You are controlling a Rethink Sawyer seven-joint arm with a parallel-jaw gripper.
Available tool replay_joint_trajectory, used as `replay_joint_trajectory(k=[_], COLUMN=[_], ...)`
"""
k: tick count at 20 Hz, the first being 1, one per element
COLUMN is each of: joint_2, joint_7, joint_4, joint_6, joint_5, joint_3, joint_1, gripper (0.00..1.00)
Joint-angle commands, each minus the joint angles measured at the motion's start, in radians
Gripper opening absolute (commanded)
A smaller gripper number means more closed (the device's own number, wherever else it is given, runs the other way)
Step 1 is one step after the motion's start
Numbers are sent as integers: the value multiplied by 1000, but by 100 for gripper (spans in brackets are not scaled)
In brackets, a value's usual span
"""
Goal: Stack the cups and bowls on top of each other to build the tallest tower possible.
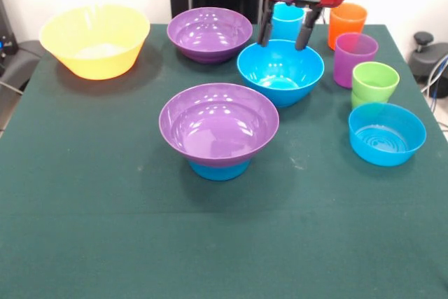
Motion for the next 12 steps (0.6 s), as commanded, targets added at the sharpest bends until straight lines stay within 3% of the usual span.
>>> replay_joint_trajectory(k=[1,5,12], joint_2=[26,92,240], joint_7=[-147,-156,-139], joint_4=[44,-38,-201], joint_6=[71,132,223], joint_5=[57,62,22], joint_3=[242,277,279], joint_1=[-57,-77,-59], gripper=[100,100,100])
